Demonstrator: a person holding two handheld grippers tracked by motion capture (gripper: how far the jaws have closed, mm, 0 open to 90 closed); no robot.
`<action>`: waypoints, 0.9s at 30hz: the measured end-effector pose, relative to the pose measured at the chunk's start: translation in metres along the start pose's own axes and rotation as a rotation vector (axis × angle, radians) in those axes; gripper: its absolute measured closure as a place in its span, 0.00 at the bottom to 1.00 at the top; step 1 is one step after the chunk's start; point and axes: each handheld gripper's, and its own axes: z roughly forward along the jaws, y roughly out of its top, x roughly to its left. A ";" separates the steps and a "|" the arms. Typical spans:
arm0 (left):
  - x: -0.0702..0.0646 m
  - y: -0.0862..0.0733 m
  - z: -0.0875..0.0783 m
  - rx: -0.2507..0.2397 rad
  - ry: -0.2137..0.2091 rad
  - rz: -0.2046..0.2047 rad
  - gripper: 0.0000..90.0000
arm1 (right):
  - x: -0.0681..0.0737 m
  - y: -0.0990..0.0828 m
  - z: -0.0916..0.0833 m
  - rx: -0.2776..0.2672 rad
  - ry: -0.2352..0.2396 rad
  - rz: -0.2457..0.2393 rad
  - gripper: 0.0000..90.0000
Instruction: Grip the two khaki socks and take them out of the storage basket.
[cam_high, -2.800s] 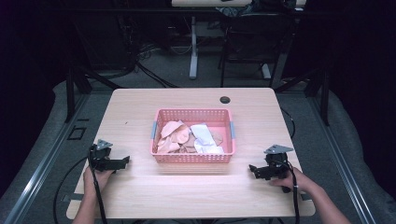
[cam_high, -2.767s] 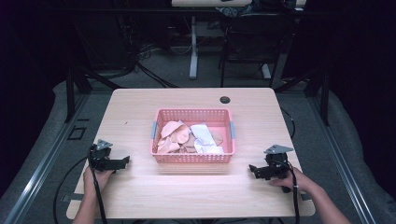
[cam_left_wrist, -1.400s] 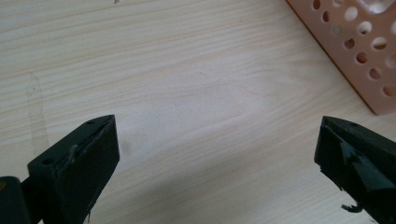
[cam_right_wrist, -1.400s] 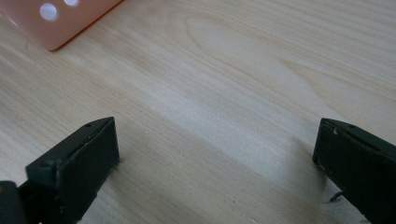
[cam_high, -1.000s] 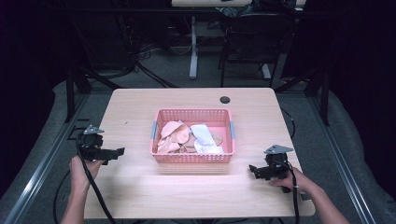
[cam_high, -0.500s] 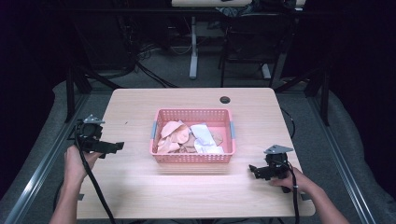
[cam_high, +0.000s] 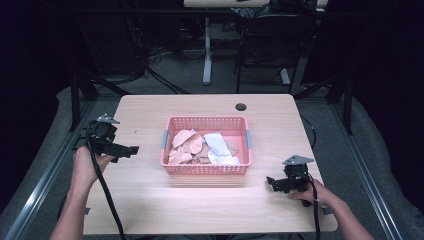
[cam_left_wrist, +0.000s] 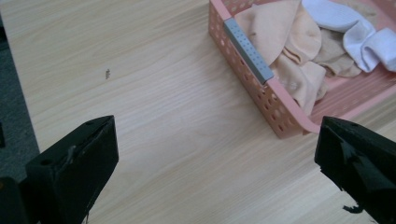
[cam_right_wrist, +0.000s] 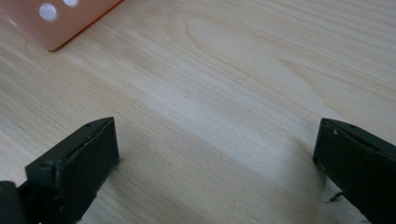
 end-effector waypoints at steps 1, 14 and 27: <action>-0.003 0.003 0.001 0.009 -0.002 0.005 0.00 | 0.000 0.000 0.000 0.002 0.000 0.002 0.00; -0.036 0.040 0.019 0.070 -0.028 0.106 0.00 | 0.000 0.000 0.000 0.000 0.000 0.000 0.00; -0.064 0.059 0.045 0.132 -0.066 0.179 0.00 | 0.000 0.000 0.000 0.002 -0.002 0.002 0.00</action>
